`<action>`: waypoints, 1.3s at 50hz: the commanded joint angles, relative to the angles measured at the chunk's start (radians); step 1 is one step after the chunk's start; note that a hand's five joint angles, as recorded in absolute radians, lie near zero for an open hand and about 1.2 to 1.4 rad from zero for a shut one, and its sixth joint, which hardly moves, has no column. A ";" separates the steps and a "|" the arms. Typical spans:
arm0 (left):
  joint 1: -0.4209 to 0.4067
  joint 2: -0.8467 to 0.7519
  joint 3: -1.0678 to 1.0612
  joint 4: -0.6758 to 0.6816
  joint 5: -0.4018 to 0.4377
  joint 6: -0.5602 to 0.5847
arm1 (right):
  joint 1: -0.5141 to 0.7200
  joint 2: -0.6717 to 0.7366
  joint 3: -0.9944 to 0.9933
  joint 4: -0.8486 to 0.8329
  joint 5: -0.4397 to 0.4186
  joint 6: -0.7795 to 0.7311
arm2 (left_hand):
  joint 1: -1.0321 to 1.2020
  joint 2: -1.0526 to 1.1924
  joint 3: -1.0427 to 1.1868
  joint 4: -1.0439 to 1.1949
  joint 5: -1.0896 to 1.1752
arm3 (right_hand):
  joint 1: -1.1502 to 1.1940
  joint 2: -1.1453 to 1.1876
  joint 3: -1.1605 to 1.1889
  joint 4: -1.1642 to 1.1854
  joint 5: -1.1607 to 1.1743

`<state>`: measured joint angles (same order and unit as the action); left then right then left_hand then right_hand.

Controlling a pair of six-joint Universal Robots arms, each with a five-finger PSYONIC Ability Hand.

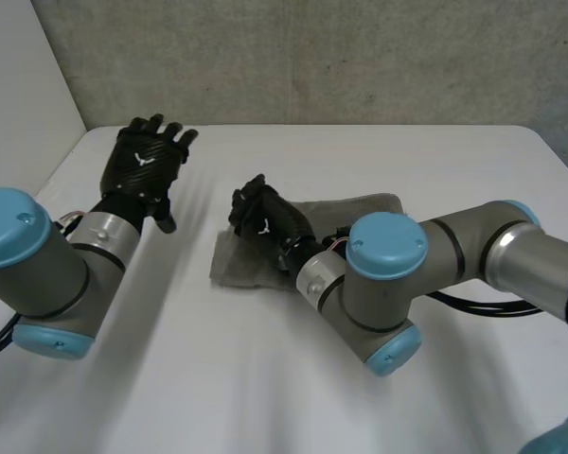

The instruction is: Fold the towel.

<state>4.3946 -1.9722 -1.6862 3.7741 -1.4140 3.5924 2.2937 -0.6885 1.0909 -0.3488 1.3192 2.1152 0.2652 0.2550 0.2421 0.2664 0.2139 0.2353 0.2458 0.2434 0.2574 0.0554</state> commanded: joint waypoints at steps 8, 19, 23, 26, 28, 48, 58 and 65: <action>-0.136 -0.016 0.043 0.003 -0.003 -0.041 | -0.172 -0.393 0.285 0.074 0.028 0.528 | -0.087 -0.077 -0.064 -0.088 -0.210 | -0.061 -0.071 -0.069 -0.083 -0.055; -0.213 -0.051 0.051 -0.001 -0.017 -0.075 | -0.370 -0.416 0.469 0.183 0.023 0.557 | -0.087 -0.077 -0.064 -0.088 -0.210 | 0.090 0.080 0.082 0.068 0.096; -0.216 -0.068 0.059 0.001 -0.042 -0.075 | -0.405 -0.366 0.492 0.130 0.017 0.559 | -0.087 -0.077 -0.064 -0.088 -0.210 | 0.178 0.167 0.170 0.156 0.183; -0.216 -0.071 0.060 0.001 -0.046 -0.075 | -0.408 -0.324 0.485 0.114 0.012 0.559 | -0.087 -0.077 -0.064 -0.088 -0.210 | 0.307 0.297 0.299 0.285 0.312; -0.218 -0.073 0.060 0.001 -0.046 -0.076 | -0.408 -0.309 0.478 0.113 0.012 0.559 | -0.087 -0.077 -0.064 -0.088 -0.210 | 0.319 0.309 0.311 0.297 0.325; -0.221 -0.079 0.056 -0.001 -0.048 -0.076 | -0.439 -0.313 0.454 0.093 0.126 0.501 | -0.084 -0.074 -0.061 -0.085 -0.207 | 1.161 1.150 1.153 1.139 1.166; -0.212 -0.060 0.063 -0.004 -0.051 -0.078 | -0.419 -0.387 0.382 0.116 0.152 0.287 | -0.087 -0.077 -0.064 -0.088 -0.210 | 1.161 1.150 1.153 1.139 1.166; -0.192 -0.008 0.072 0.003 -0.098 -0.103 | -0.241 -0.309 0.225 0.136 0.075 0.258 | -0.090 -0.080 -0.067 -0.091 -0.213 | 1.161 1.150 1.153 1.139 1.166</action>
<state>4.1861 -2.0205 -1.6224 3.7713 -1.4746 3.5117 1.9017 -1.0688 1.4510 -0.2303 1.4646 2.4062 0.2649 0.2550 0.2421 0.2664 0.2140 1.2890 1.2386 1.3409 1.3423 1.1409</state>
